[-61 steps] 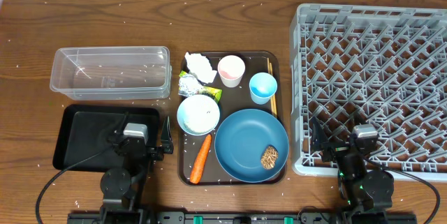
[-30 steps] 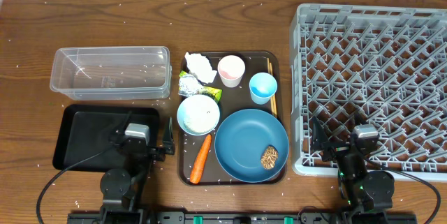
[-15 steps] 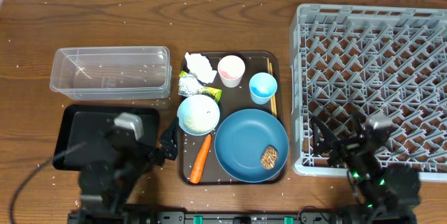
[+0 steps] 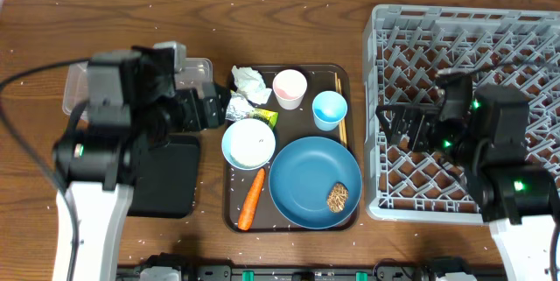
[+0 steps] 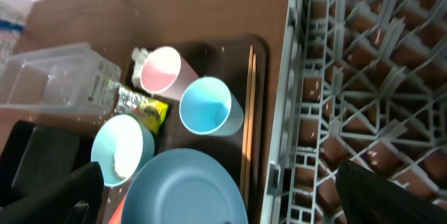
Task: Sort waste into correct bins and load items into the dishwasher rack
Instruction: 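Move the left gripper over the pink cup on the brown tray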
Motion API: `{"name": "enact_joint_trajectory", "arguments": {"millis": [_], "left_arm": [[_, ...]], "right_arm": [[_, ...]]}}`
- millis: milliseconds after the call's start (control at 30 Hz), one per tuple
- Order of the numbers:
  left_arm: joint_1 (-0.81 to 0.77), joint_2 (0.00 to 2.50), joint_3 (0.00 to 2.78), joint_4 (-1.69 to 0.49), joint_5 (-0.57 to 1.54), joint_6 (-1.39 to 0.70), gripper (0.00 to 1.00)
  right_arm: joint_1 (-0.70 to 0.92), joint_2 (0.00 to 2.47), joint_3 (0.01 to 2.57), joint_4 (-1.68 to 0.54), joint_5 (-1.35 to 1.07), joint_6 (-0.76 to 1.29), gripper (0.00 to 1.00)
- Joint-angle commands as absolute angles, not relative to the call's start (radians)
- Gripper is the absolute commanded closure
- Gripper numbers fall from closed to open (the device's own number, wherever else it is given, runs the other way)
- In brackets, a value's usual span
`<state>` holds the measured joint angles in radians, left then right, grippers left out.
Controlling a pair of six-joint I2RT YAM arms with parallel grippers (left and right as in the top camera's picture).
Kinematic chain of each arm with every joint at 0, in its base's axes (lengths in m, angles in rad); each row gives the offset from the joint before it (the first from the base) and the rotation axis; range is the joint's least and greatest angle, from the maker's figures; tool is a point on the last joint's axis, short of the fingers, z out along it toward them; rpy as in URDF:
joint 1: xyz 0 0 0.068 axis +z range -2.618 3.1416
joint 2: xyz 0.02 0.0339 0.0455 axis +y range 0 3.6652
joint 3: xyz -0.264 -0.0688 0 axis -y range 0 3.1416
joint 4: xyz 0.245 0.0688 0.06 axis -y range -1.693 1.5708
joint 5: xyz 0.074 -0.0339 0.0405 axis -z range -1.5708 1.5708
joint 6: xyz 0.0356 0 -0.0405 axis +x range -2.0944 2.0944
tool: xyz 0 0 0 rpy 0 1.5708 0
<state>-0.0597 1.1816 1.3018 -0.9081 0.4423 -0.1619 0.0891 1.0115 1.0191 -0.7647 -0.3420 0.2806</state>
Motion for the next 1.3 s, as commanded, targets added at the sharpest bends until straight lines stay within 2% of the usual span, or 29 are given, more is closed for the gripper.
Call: {"name": "enact_joint_trajectory", "arguments": {"millis": [0,167,300,467,567,933,1133,1267], "left_arm": [[-0.057,1.252,1.32,-0.933,0.467,-0.186,0.02],[-0.079,1.345,1.32,-0.913,0.512,-0.196,0.02],[-0.191,1.394,1.32,-0.82,0.494,-0.158,0.02],[-0.393,1.459,1.32,-0.743,0.126,-0.12,0.02],[-0.482,1.538,1.32,-0.686,0.014,-0.116,0.02],[-0.517,1.716,1.32,-0.542,0.019,0.06,0.02],[-0.517,1.752,1.32,-0.536,0.162,0.324,0.0],[-0.517,1.759,1.32,-0.521,0.175,0.439,0.05]], "right_arm": [[0.085,1.042,1.042,-0.803,-0.353,0.262,0.01],[0.083,1.05,1.042,-0.855,-0.263,0.246,0.01],[0.083,1.05,1.042,-0.88,-0.206,0.246,0.01],[0.083,1.051,1.042,-0.91,-0.206,0.25,0.01],[0.083,1.051,1.042,-0.926,-0.207,0.25,0.01],[0.084,1.052,1.04,-0.991,-0.211,0.258,0.01],[0.084,1.052,1.04,-0.991,-0.21,0.258,0.01],[0.084,1.054,1.04,-0.991,-0.211,0.258,0.01]]}}
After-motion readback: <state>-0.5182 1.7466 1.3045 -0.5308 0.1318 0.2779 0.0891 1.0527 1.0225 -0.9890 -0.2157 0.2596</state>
